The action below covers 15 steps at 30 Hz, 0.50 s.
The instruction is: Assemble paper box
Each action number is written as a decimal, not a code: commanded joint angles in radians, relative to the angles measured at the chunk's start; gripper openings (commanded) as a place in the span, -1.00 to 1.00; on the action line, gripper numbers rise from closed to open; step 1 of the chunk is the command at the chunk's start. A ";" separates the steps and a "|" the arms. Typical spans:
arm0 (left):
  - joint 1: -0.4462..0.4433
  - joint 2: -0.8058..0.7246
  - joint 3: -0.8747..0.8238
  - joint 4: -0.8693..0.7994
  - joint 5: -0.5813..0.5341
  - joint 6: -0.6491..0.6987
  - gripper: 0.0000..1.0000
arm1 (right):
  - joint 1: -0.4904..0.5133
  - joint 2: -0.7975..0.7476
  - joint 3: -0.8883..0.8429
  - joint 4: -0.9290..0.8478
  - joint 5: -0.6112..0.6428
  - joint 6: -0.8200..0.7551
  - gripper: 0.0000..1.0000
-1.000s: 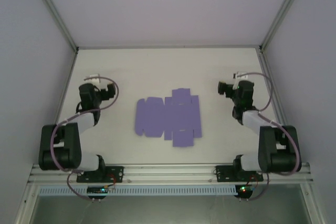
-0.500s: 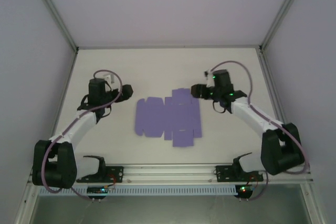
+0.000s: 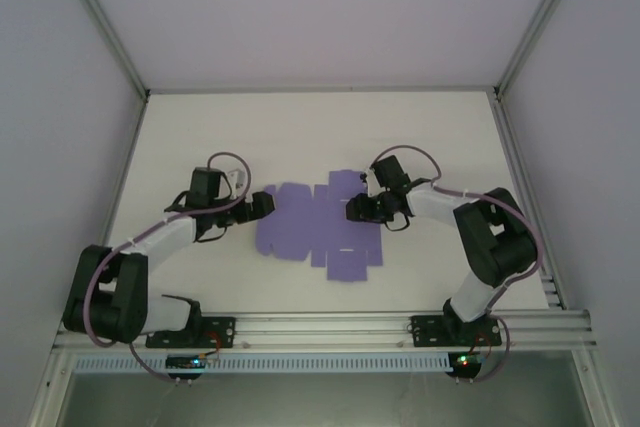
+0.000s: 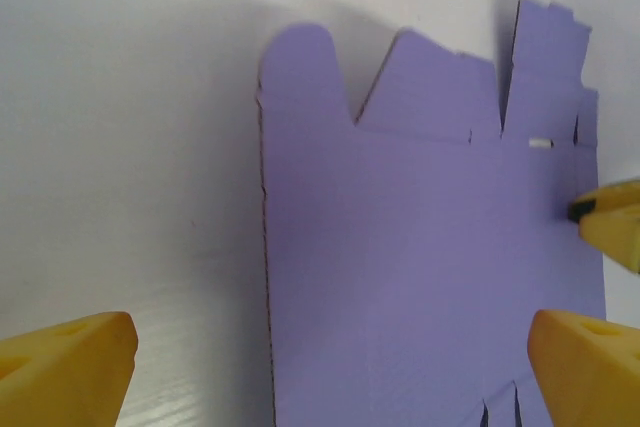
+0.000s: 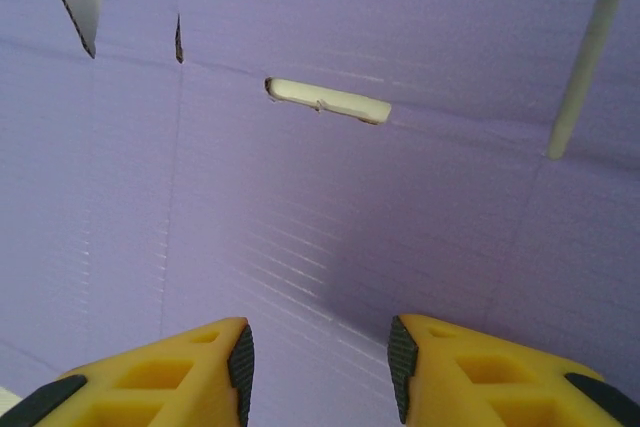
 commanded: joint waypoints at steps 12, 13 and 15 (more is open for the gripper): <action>-0.051 0.221 0.007 0.379 0.326 -0.120 -0.27 | -0.021 0.044 -0.065 0.075 -0.030 0.017 -0.11; -0.051 0.219 0.013 0.378 0.325 -0.121 -0.45 | -0.026 0.039 -0.065 0.074 -0.033 0.012 -0.11; -0.051 0.204 0.021 0.378 0.310 -0.123 -0.81 | -0.039 0.017 -0.062 0.072 -0.041 0.001 -0.06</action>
